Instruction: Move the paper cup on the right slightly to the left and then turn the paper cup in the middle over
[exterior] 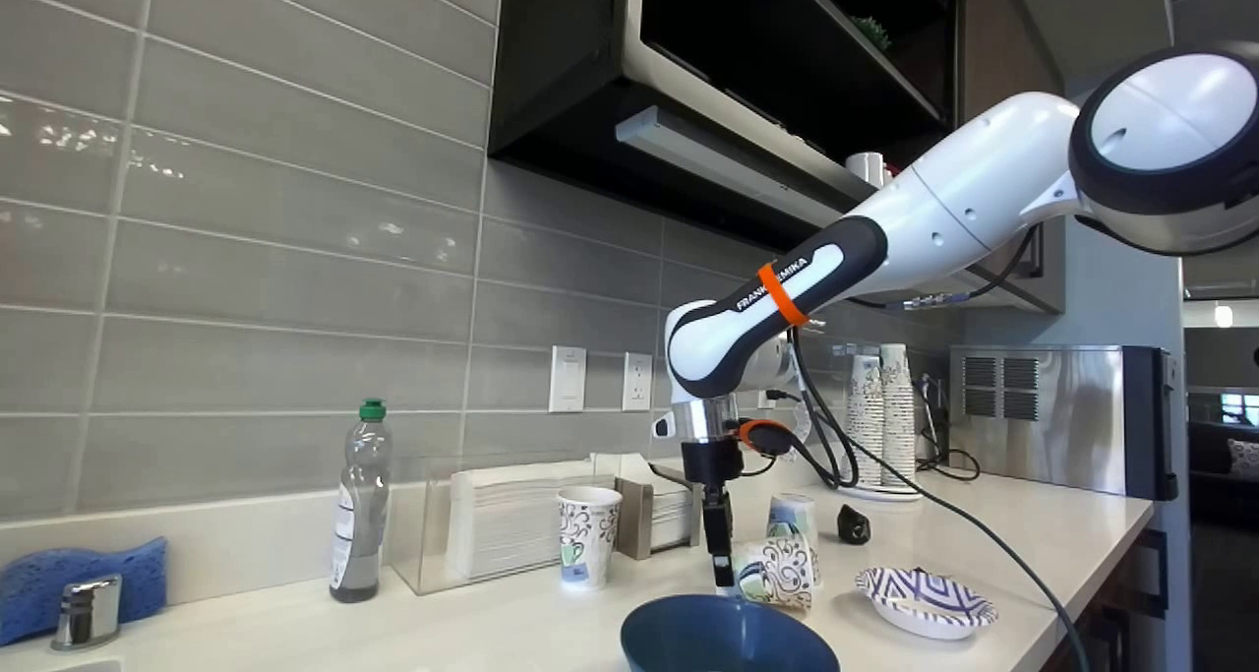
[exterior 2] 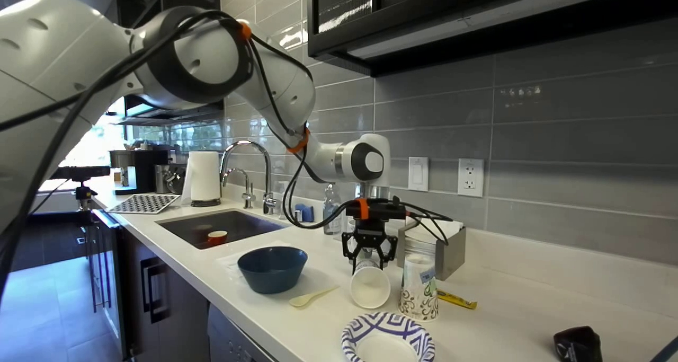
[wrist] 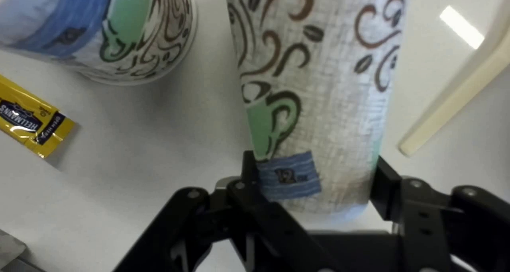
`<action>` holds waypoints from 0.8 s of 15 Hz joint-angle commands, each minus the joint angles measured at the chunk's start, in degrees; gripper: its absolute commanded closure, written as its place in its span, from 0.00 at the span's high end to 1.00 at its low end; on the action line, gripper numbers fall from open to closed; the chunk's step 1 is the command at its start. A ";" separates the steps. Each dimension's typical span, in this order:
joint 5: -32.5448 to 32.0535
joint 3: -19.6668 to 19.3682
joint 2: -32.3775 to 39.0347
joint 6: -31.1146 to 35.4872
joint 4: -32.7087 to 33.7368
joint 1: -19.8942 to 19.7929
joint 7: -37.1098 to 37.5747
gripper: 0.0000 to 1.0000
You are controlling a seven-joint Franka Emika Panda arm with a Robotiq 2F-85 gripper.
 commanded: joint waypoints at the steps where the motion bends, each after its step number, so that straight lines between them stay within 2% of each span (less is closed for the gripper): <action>1: 3.27 1.52 -3.06 1.78 -1.96 -1.45 0.09 0.41; 7: 9.82 1.94 -12.08 13.75 -11.07 -2.96 1.40 0.41; 12: 19.40 2.43 -18.87 27.39 -22.28 -4.92 0.58 0.41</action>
